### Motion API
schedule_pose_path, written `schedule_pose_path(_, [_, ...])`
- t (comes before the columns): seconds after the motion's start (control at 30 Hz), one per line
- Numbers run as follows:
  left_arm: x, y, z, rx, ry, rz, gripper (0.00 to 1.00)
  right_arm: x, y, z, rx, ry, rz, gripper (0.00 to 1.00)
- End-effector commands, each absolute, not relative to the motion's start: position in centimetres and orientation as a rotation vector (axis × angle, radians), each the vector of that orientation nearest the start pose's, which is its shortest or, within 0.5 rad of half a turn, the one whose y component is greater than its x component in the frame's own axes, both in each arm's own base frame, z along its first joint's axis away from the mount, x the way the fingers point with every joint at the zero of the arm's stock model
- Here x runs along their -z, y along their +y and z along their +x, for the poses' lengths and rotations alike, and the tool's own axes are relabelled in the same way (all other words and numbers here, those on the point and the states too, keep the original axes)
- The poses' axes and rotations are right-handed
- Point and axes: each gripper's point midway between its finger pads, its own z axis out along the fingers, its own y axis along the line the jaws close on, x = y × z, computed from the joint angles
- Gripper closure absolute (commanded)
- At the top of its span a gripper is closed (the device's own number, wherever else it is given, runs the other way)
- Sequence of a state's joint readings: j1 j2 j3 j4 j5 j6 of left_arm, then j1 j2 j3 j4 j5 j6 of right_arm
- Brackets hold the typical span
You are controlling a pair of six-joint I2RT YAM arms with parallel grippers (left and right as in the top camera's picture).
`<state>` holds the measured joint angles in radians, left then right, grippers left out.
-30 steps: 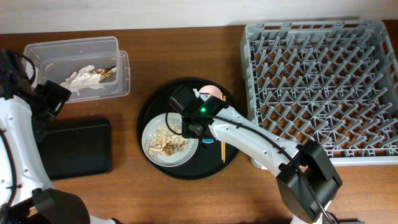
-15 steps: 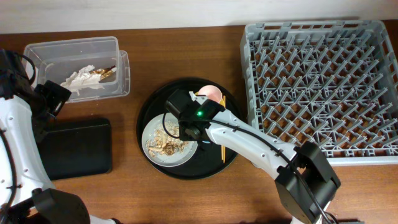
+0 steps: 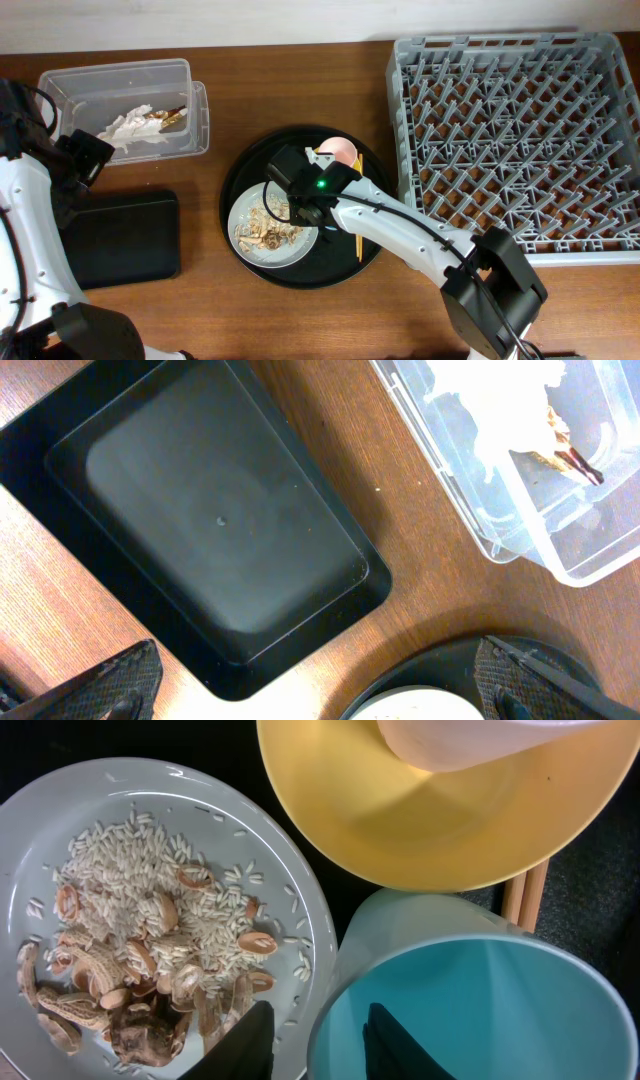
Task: Sort waste into correct bins and load items into the dishwasher rack
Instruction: 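Grasp the blue cup with the right gripper and lift, then carry the blue cup right and place it upside down in the rack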
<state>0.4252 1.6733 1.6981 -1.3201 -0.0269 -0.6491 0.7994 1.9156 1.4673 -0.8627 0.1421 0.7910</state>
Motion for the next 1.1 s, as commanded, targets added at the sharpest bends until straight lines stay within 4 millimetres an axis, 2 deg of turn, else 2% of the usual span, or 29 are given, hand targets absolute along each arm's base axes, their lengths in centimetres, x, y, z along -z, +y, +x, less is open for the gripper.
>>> schedule_pose_path(0.0, [-21.3, 15.4, 32.2, 0.001, 2.426, -1.479, 0.01, -6.7, 28.0, 30.8, -0.078, 2.853, 0.022, 0.72])
schedule_pose_path(0.1, [-21.3, 15.4, 32.2, 0.001, 2.426, -1.479, 0.01, -6.7, 28.0, 30.8, -0.077, 2.855, 0.021, 0.80])
schedule_pose_path(0.23, [-21.3, 15.4, 32.2, 0.001, 2.426, -1.479, 0.01, -6.2, 27.8, 30.6, -0.060, 2.869, 0.019, 0.84])
schedule_pose_path(0.33, [-21.3, 15.4, 32.2, 0.001, 2.426, -1.479, 0.01, -6.5, 28.0, 30.4, -0.081, 2.878, 0.018, 0.96])
schedule_pose_path(0.37, [-21.3, 15.4, 32.2, 0.001, 2.426, -1.479, 0.01, -6.7, 28.2, 30.4, -0.096, 2.880, 0.016, 0.96])
schedule_pose_path(0.53, [-21.3, 15.4, 32.2, 0.001, 2.426, -1.479, 0.01, -10.3, 28.2, 30.5, -0.141, 2.846, 0.023, 0.96])
schedule_pose_path(0.6, [-21.3, 15.4, 32.2, 0.001, 2.426, -1.479, 0.01, -12.9, 28.2, 30.7, -0.173, 2.812, -0.024, 0.96])
schedule_pose_path(0.67, [-21.3, 15.4, 32.2, 0.001, 2.426, -1.479, 0.01, -15.8, 27.5, 31.1, -0.178, 2.775, -0.061, 0.96])
schedule_pose_path(0.73, [-21.3, 15.4, 32.2, 0.001, 2.426, -1.479, 0.01, -20.1, 25.5, 31.7, -0.181, 2.733, -0.118, 0.96])
schedule_pose_path(0.8, [-21.3, 15.4, 32.2, 0.001, 2.426, -1.479, 0.01, -23.0, 23.6, 32.0, -0.175, 2.709, -0.127, 0.96])
schedule_pose_path(0.87, [-21.3, 15.4, 32.2, 0.001, 2.426, -1.479, 0.01, -26.0, 20.8, 32.4, -0.159, 2.680, -0.118, 0.96])
schedule_pose_path(0.97, [-21.3, 15.4, 32.2, 0.001, 2.426, -1.479, 0.01, -29.6, 15.6, 33.7, -0.168, 2.631, -0.004, 0.96])
schedule_pose_path(1.0, [-21.3, 15.4, 32.2, 0.001, 2.426, -1.479, 0.01, -30.5, 13.1, 34.4, -0.211, 2.617, 0.031, 0.96])
schedule_pose_path(1.07, [-21.3, 15.4, 32.2, 0.001, 2.426, -1.479, 0.01, -30.8, 9.7, 35.3, -0.288, 2.618, 0.056, 0.96])
